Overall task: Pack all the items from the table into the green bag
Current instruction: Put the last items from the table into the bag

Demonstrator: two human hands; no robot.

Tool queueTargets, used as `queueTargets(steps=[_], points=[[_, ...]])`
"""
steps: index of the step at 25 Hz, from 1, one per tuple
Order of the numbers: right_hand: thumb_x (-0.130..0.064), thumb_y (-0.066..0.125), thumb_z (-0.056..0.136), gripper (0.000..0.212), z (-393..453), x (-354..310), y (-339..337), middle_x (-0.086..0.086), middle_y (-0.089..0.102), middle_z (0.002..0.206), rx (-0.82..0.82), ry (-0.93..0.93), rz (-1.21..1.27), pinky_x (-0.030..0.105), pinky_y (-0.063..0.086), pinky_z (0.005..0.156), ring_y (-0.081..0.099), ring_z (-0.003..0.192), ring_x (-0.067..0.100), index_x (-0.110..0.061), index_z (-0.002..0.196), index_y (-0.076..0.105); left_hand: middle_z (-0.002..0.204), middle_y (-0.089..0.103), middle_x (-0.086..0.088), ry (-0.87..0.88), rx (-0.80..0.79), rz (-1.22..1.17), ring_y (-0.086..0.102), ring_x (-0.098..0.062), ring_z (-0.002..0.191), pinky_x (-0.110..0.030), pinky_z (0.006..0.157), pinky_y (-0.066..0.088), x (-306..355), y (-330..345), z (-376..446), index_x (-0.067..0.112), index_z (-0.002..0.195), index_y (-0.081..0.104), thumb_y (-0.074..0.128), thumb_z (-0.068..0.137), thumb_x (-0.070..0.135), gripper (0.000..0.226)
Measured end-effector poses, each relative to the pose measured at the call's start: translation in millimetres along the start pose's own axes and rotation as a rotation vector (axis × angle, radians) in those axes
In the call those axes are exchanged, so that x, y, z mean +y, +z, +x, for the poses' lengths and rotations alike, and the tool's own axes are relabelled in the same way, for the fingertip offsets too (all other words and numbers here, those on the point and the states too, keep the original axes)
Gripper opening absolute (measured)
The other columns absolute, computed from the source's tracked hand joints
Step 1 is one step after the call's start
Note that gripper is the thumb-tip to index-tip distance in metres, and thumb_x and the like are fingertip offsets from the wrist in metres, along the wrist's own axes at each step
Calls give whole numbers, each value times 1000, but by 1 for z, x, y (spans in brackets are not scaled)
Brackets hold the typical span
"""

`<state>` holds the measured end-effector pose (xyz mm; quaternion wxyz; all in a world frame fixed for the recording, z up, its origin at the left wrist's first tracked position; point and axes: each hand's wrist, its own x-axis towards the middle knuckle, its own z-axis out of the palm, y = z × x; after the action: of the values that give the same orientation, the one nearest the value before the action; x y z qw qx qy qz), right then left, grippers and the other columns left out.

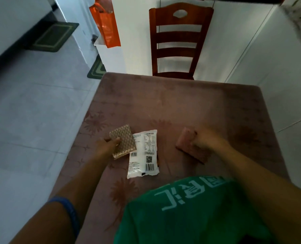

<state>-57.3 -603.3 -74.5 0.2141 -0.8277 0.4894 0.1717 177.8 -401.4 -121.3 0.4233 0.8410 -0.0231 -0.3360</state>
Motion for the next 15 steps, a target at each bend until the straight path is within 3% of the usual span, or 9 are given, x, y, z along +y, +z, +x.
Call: queueTargets(steps=[1, 3, 5, 6, 7, 9, 12, 13, 15], points=[[-34, 72, 82, 43, 1, -1, -10, 11, 67, 118, -8, 48, 242, 41, 52, 90, 64, 104, 30, -13, 118, 64, 81, 70, -10, -43, -8, -42, 61, -13, 57, -19, 45, 50, 3, -3, -4, 1, 86, 63, 61, 89, 14, 14], [-30, 75, 81, 26, -9, -17, -27, 6, 70, 105, -89, 79, 798, 39, 54, 81, 65, 94, 23, -17, 102, 66, 78, 70, -7, -60, -36, -119, 62, -14, 60, -19, 44, 48, 10, -3, -9, 9, 78, 59, 59, 91, 24, 19], [-27, 74, 83, 22, -24, -41, -34, 2, 68, 100, -164, 45, 978, 32, 51, 70, 64, 87, 17, -17, 99, 64, 87, 68, -9, -12, -96, -66, 67, -26, 78, -25, 51, 52, 14, 3, -19, 7, 91, 62, 70, 76, 46, 42], [-27, 73, 83, 26, -31, -51, -32, 2, 68, 102, -193, 23, 971, 32, 49, 68, 63, 88, 17, -16, 104, 64, 90, 68, -9, 10, -127, 7, 68, -26, 80, -28, 54, 53, 12, 9, -22, 8, 96, 62, 75, 65, 55, 58], [-29, 73, 83, 31, -37, -59, -29, 2, 68, 105, -204, 13, 960, 32, 49, 69, 63, 91, 17, -15, 109, 64, 89, 68, -6, 7, -185, 43, 68, -22, 78, -29, 56, 53, 14, 15, -30, 10, 94, 60, 79, 60, 54, 58], [-31, 73, 83, 36, -39, -69, -25, 1, 68, 108, -212, 28, 985, 32, 48, 72, 62, 94, 17, -15, 114, 64, 86, 63, 2, 88, -226, 173, 63, -16, 74, -25, 55, 48, 13, 31, -42, 16, 88, 54, 82, 68, 35, 39], [-26, 71, 85, 36, -22, -64, -12, -2, 66, 104, -185, 37, 1003, 26, 44, 62, 60, 84, 11, -13, 117, 61, 98, 60, 2, 119, -221, 183, 61, -17, 82, -25, 56, 47, 3, 45, -48, 13, 112, 49, 85, 64, 24, 61], [-26, 71, 85, 39, -17, -63, -6, -3, 64, 105, -171, 29, 898, 25, 45, 62, 59, 84, 11, -13, 121, 60, 101, 64, 0, 76, -225, 134, 64, -18, 82, -32, 60, 54, -5, 45, -43, 9, 111, 50, 86, 63, 22, 62], [-33, 73, 81, 50, -4, -56, 11, 0, 61, 120, -134, -42, 390, 33, 52, 79, 60, 99, 19, -15, 124, 56, 101, 70, -8, -34, -225, 69, 70, -22, 81, -43, 72, 59, -16, 43, -40, 7, 106, 57, 86, 63, 20, 54]])
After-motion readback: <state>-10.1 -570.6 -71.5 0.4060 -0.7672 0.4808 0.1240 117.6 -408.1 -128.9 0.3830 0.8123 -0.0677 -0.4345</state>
